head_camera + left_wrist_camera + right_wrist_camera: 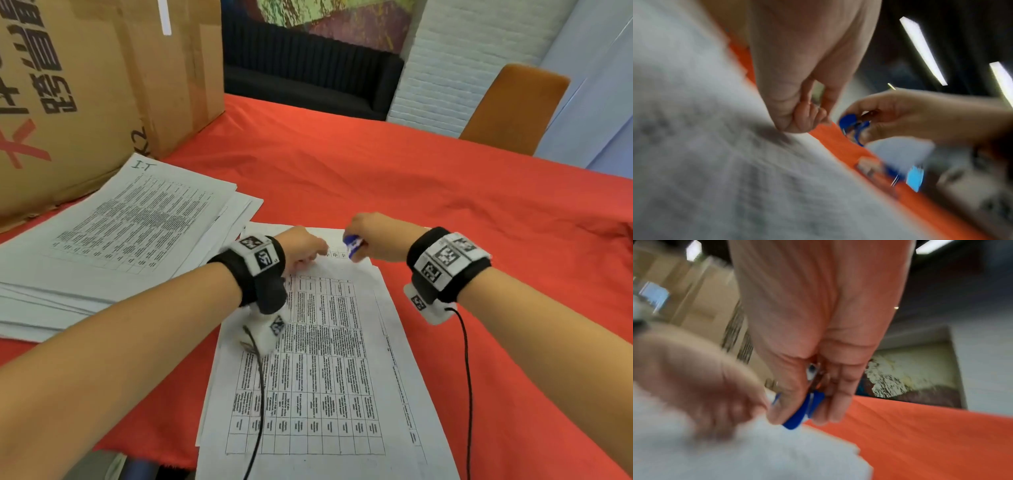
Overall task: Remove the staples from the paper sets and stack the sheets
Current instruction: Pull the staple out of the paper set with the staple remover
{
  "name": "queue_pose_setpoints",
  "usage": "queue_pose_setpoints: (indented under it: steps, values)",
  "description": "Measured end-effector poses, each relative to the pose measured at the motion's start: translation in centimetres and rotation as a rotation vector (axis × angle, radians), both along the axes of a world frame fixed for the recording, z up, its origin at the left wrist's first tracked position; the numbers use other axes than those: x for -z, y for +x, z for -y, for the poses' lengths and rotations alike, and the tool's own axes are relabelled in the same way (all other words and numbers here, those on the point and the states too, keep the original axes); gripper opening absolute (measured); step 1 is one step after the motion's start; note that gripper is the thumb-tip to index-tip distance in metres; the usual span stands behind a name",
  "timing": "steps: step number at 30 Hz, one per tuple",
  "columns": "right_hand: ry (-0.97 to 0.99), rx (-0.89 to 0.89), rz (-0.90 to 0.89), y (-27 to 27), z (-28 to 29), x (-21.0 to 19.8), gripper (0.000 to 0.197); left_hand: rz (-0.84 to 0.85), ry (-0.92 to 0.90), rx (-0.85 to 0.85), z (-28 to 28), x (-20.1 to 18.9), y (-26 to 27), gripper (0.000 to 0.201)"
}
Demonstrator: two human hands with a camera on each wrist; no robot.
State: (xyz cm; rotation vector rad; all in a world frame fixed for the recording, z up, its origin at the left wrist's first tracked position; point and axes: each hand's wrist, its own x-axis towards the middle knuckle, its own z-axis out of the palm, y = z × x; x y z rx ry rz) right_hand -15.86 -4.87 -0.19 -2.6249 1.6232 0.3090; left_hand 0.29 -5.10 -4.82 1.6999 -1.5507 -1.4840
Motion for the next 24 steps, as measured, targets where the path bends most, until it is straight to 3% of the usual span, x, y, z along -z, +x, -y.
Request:
queue_pose_setpoints:
  steps: [2,5,11,16,21,24]
  values:
    - [0.056,-0.013,-0.069,0.1,-0.2,1.5,0.038,0.406,-0.225,0.212,0.5,0.0,-0.2,0.023]
    - [0.082,-0.042,-0.065,0.6,-0.2,2.2,0.041,0.597,-0.290,0.383,0.3,-0.2,-0.8,0.035]
    - [0.097,-0.098,-0.195,1.6,-0.1,2.4,0.029,0.758,-0.315,0.471,0.2,0.0,-1.5,0.048]
    - [0.065,-0.151,-0.232,2.0,-0.4,3.0,0.020,0.827,-0.326,0.534,0.6,0.1,-1.9,0.036]
    - [0.078,-0.126,-0.237,2.0,-0.2,2.7,0.027,0.848,-0.337,0.574,0.9,0.3,-1.9,0.035]
    - [0.085,-0.125,-0.218,1.7,-0.2,2.6,0.030,0.857,-0.371,0.581,0.9,0.3,-1.8,0.051]
